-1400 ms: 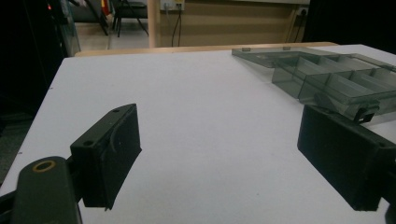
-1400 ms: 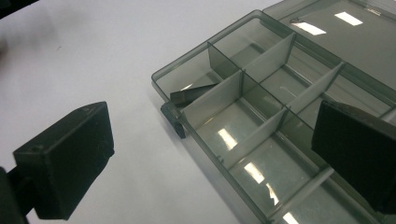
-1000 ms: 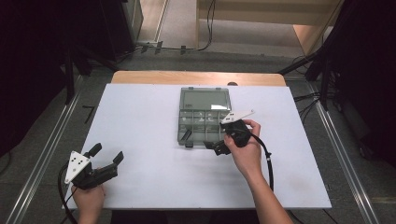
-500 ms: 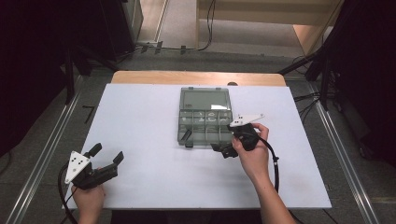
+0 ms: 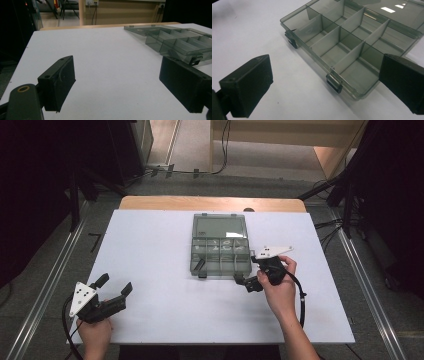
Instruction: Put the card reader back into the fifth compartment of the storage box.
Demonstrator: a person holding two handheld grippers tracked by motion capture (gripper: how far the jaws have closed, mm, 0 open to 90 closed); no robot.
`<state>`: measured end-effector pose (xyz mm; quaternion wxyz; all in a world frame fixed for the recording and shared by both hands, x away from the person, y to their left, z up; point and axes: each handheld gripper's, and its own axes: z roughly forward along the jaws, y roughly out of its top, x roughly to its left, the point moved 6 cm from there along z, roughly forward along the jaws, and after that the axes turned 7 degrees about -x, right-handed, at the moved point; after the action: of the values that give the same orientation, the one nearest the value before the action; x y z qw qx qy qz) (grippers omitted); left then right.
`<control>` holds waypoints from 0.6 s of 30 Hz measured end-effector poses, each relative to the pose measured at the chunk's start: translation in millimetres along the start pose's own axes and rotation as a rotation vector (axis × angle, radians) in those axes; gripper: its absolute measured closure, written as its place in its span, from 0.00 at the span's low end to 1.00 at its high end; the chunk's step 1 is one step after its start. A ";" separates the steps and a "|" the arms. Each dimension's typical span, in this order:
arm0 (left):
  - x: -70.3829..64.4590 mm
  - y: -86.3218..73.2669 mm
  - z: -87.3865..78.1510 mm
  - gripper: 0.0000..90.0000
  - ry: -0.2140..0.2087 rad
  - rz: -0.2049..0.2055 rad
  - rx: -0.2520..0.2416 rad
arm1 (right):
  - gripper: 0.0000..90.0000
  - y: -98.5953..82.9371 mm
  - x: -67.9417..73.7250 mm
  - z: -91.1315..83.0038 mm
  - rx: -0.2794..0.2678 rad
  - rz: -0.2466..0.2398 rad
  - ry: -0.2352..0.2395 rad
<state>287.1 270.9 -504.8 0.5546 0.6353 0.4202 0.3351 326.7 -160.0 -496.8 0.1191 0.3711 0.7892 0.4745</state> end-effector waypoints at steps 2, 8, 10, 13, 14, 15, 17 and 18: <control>-0.2 0.0 0.0 0.15 0.000 -0.001 -0.001 | 0.00 -1.5 -1.1 -2.1 -0.004 0.004 0.000; -0.2 0.0 0.0 0.15 0.000 0.000 -0.001 | 0.00 -5.3 -4.6 -8.2 -0.009 0.010 -0.012; -0.3 0.0 0.0 0.15 0.000 0.000 -0.001 | 0.00 -6.4 -5.6 -10.2 -0.013 0.011 -0.017; -0.2 0.0 -0.1 0.15 0.001 0.000 -0.002 | 0.00 -8.3 -7.4 -13.4 -0.017 0.015 -0.020; -0.2 0.0 -0.1 0.15 0.000 0.000 -0.001 | 0.00 -9.3 -8.5 -15.4 -0.020 0.018 -0.023; -0.2 0.0 -0.1 0.15 0.001 0.000 -0.001 | 0.00 -9.9 -9.2 -16.5 -0.021 0.018 -0.025; -0.3 0.0 -0.1 0.15 0.001 0.000 -0.001 | 0.00 -11.0 -10.5 -18.6 -0.025 0.016 -0.028; -0.3 0.0 -0.1 0.15 0.001 0.000 -0.001 | 0.00 -11.0 -10.5 -18.6 -0.025 0.016 -0.028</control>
<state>286.9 270.7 -504.7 0.5549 0.6346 0.4203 0.3356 318.7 -182.6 -498.1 0.1311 0.3827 0.7785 0.4800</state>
